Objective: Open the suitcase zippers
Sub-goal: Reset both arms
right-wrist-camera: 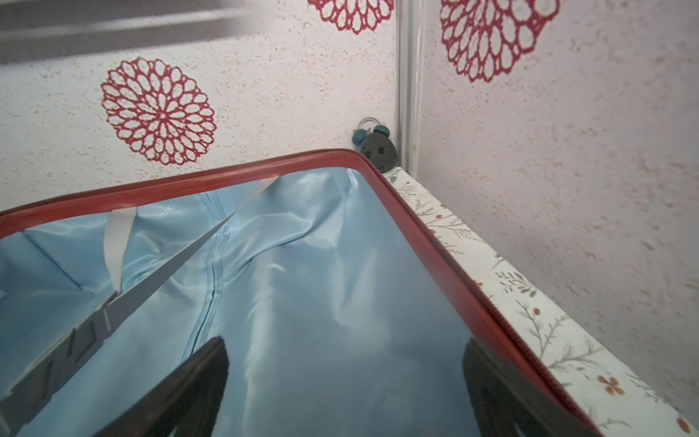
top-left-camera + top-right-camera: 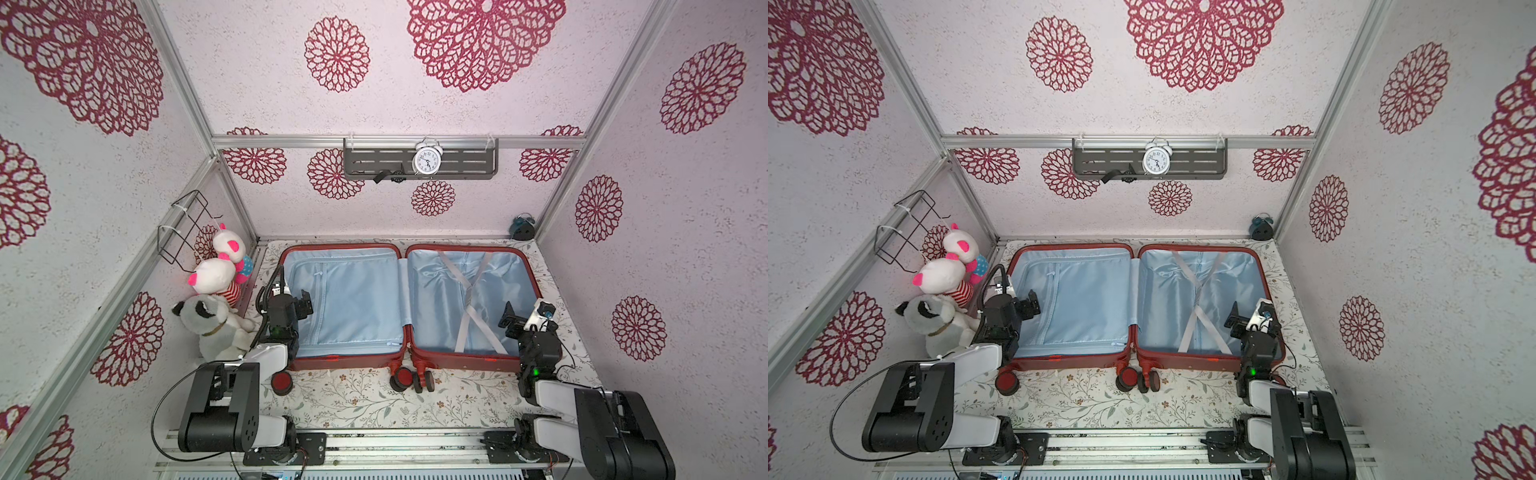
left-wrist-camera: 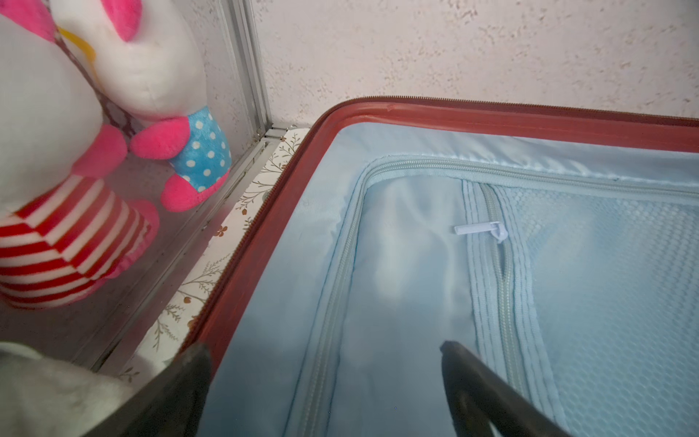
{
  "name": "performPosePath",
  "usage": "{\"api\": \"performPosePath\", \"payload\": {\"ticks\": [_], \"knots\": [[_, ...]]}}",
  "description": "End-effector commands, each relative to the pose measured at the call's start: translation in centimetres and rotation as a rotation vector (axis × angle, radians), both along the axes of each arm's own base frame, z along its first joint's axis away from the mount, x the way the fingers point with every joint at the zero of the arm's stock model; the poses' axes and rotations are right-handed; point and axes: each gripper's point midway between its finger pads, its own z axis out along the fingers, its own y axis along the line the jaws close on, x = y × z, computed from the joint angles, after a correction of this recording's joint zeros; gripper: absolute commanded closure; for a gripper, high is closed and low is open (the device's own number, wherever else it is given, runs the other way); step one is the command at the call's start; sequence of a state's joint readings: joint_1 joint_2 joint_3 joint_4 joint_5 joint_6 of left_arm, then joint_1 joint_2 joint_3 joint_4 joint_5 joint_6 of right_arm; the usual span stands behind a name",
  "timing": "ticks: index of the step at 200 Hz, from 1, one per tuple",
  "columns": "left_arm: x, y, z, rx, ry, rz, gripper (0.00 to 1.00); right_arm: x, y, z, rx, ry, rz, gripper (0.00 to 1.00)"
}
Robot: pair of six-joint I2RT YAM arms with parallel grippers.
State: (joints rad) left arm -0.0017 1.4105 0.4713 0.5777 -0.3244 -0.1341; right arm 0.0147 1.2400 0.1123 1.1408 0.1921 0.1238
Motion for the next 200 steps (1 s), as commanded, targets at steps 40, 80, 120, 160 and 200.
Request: {"api": "performPosePath", "payload": {"ticks": [40,80,120,160,200], "knots": [[-0.3,1.4,1.3,0.074,-0.12,0.048,0.02,0.1,1.3,0.5,-0.122,-0.017,0.022,0.01],[-1.1,0.1,0.7,0.08,-0.193,-0.045,0.02,-0.6,1.1,0.9,-0.122,-0.051,0.012,0.01],[-0.3,0.2,0.0,0.07,-0.171,-0.06,0.02,-1.3,1.4,0.8,-0.125,-0.055,0.014,0.01],[0.2,0.6,-0.4,0.05,-0.14,-0.061,0.02,-0.3,2.0,0.6,-0.182,-0.053,0.023,0.01],[0.4,0.6,-0.3,0.044,-0.136,-0.063,0.02,1.6,2.4,-1.7,-0.21,-0.001,0.043,0.01]]}}
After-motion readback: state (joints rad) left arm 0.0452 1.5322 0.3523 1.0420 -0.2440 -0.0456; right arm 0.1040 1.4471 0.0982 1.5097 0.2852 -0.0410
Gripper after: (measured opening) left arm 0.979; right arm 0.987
